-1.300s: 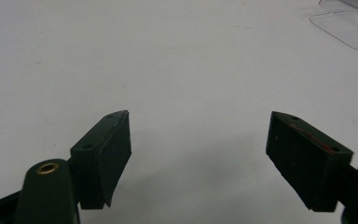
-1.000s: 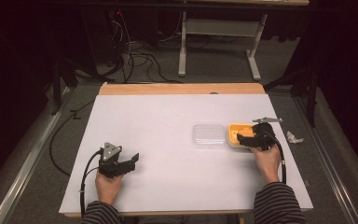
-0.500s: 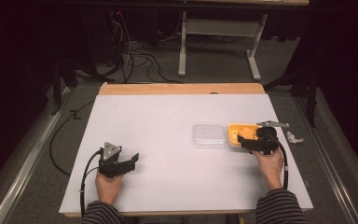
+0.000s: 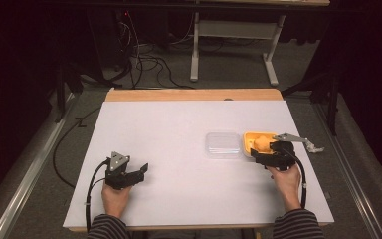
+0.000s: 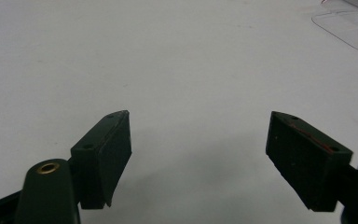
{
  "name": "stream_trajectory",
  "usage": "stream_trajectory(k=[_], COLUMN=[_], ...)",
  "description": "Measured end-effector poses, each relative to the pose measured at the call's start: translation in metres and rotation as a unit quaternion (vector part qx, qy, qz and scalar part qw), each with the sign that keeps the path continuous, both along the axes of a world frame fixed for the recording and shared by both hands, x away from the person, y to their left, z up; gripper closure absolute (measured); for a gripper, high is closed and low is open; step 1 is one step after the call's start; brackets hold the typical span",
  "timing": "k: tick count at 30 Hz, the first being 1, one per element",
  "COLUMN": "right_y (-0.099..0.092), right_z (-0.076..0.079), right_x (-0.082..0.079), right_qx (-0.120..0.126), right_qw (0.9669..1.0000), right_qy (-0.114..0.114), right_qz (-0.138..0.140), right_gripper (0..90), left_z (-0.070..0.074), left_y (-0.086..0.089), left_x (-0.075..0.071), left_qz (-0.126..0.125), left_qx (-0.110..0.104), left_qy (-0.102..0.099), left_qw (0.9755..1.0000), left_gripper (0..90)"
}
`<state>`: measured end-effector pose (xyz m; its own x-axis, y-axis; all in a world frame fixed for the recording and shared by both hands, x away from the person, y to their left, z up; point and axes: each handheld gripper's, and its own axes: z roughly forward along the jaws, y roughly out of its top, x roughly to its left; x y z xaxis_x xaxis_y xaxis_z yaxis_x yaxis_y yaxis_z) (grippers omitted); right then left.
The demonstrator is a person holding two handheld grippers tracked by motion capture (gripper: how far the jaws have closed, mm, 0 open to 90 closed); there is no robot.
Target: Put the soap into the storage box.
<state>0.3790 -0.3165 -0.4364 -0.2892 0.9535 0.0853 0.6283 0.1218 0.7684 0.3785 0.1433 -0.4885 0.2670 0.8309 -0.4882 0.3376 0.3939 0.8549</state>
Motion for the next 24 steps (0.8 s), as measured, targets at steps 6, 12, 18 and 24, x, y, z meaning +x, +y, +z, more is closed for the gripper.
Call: stream_trajectory(k=[6, 12, 18, 24], right_y=[0.005, 0.008, 0.012, 0.018], right_z=[0.000, 0.000, 0.003, 0.003], right_x=[-0.006, -0.013, -0.021, -0.025], right_qx=[0.007, 0.008, 0.014, 0.015], right_qw=[0.9999, 0.9999, 0.9996, 0.9993], right_qy=[-0.005, -0.011, -0.022, -0.029], right_qz=[0.009, 0.010, 0.014, 0.021], right_gripper=[15.2, 15.1, 15.3, 16.2], left_z=[0.000, 0.000, 0.000, 0.000], left_y=[0.000, 0.000, 0.000, 0.000], left_x=[0.000, 0.000, 0.000, 0.000], left_qz=[0.001, 0.001, 0.000, 0.001], left_qx=[0.000, -0.002, -0.001, 0.000], left_qy=[0.001, 0.000, 0.001, 0.001], left_qw=[1.0000, 1.0000, 1.0000, 1.0000], left_gripper=[22.5, 22.4, 22.4, 22.5])
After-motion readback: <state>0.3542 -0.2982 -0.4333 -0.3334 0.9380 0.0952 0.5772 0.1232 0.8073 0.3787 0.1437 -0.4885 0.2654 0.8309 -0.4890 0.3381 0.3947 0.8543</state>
